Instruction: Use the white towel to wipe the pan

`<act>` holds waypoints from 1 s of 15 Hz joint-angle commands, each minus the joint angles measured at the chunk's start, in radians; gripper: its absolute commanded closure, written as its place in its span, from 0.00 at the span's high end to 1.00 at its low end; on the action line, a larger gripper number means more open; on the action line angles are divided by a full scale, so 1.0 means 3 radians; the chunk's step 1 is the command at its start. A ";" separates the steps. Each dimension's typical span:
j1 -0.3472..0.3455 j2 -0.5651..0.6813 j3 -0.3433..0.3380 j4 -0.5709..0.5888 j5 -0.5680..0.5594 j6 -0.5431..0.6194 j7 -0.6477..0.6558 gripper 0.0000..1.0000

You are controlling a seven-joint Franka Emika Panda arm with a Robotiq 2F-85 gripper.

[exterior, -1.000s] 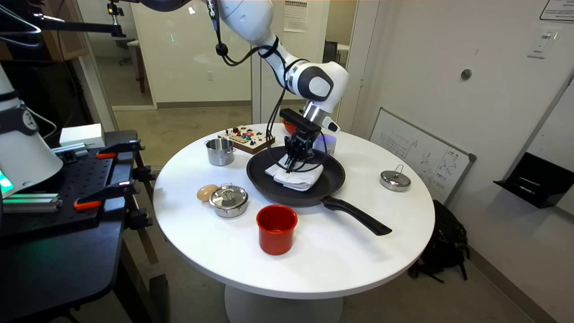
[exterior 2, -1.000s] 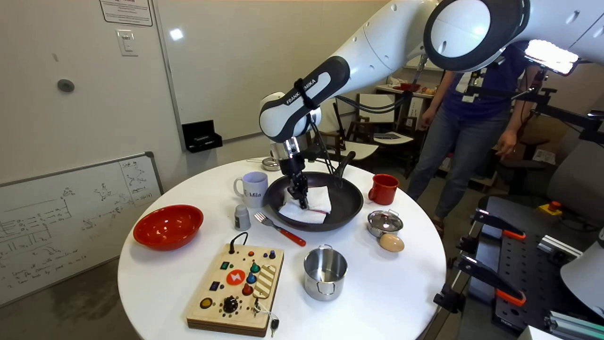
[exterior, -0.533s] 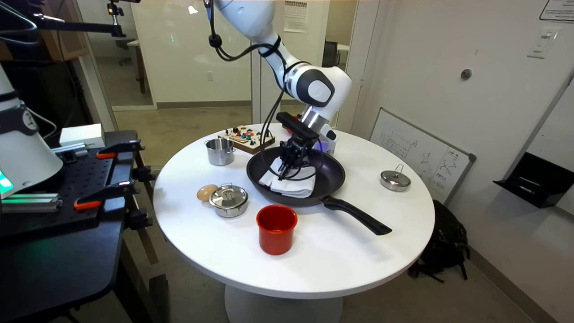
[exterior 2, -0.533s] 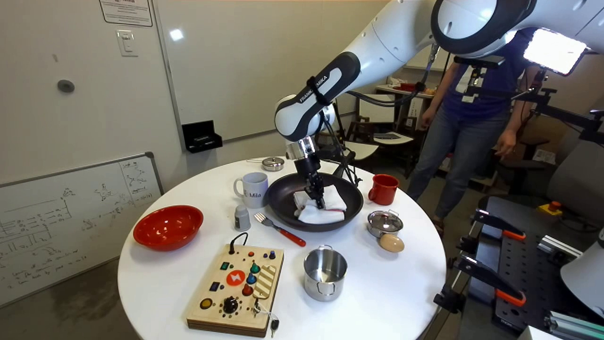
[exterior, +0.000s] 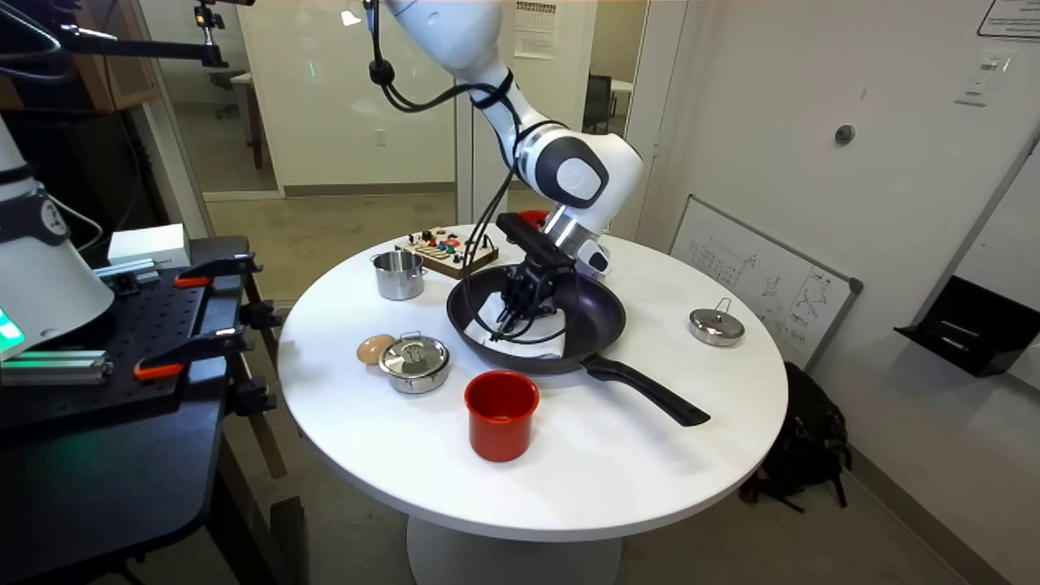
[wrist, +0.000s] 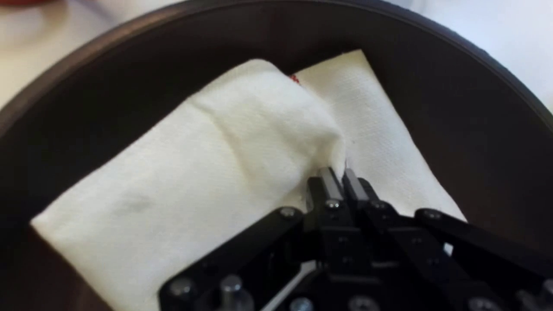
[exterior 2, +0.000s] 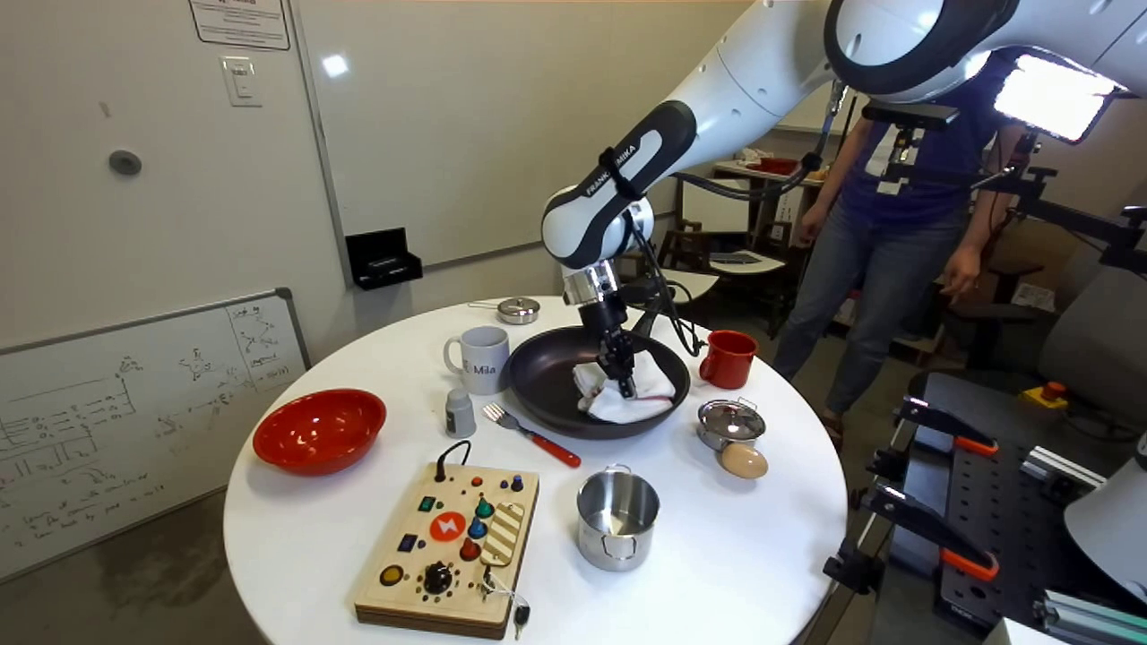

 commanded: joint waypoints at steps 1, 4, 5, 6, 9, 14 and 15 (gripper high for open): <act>-0.0129 -0.0053 -0.0021 -0.0052 0.0110 0.0084 0.0067 0.05; -0.0174 -0.0036 -0.0034 0.0015 0.0122 0.0133 0.0063 0.05; -0.0171 -0.0036 -0.0034 0.0033 0.0110 0.0142 0.0057 0.05; -0.0165 -0.0038 -0.0034 0.0042 0.0101 0.0148 0.0059 0.05; -0.0128 -0.0047 -0.0020 0.0066 0.0075 0.0148 0.0026 0.05; -0.0063 -0.0108 -0.0034 0.0051 0.0053 0.0178 0.0054 0.05; -0.0054 -0.0133 -0.0042 0.0029 0.0051 0.0189 0.0076 0.05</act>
